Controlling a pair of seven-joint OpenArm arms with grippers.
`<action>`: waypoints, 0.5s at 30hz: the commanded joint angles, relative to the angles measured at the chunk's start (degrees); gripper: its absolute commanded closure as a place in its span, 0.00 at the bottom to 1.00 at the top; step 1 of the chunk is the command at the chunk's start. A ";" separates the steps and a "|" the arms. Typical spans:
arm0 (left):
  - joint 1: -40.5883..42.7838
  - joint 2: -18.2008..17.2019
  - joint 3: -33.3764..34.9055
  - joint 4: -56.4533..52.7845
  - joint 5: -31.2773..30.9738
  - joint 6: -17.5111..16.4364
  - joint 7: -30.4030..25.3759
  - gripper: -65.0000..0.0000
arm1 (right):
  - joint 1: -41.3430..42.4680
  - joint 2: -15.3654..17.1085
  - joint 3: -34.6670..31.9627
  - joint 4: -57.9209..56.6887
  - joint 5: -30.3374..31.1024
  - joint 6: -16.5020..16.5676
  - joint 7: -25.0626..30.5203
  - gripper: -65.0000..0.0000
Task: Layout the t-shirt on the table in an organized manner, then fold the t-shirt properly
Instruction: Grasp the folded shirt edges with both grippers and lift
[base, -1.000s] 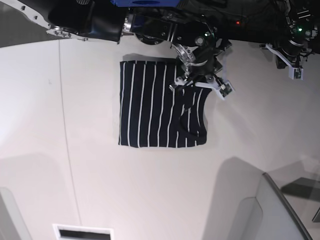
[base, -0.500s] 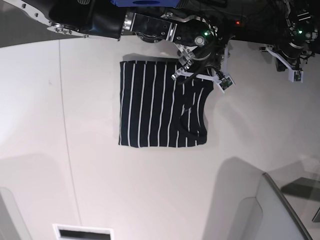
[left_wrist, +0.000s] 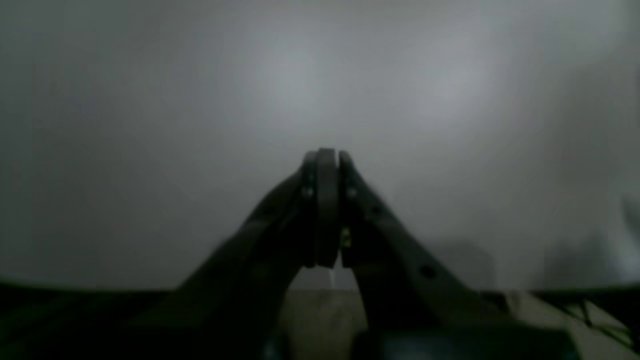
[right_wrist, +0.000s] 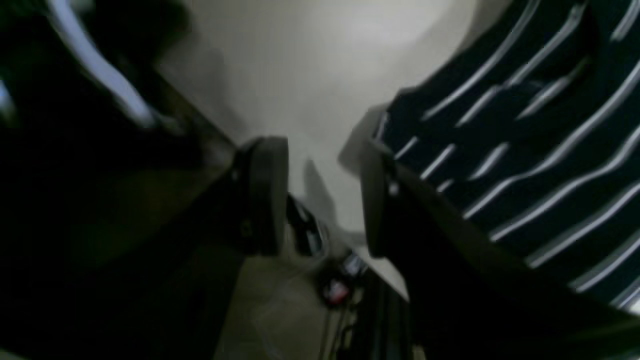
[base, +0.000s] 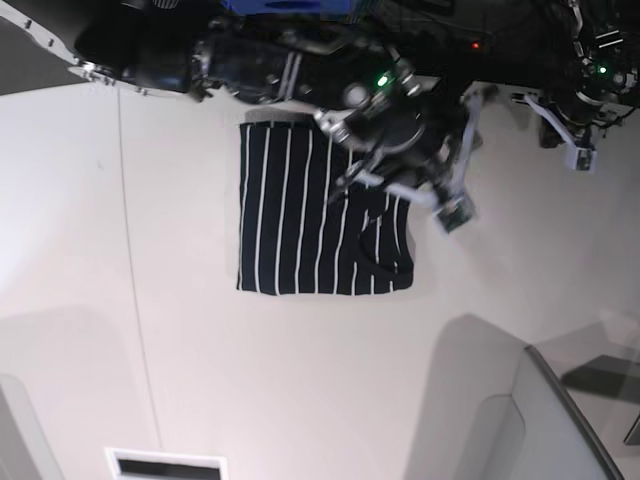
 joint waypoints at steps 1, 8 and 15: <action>-1.16 0.27 -0.43 2.76 -0.68 -1.70 1.04 1.00 | -0.02 0.97 3.03 1.62 -0.53 -0.01 0.40 0.65; -10.48 6.86 -0.70 12.16 -0.77 -8.60 19.24 1.00 | -5.47 7.65 13.32 1.71 -0.53 -0.01 3.13 0.66; -15.05 8.27 -0.26 5.66 -18.88 -8.60 24.43 0.13 | -9.61 12.84 13.76 1.62 -0.53 -0.01 6.99 0.66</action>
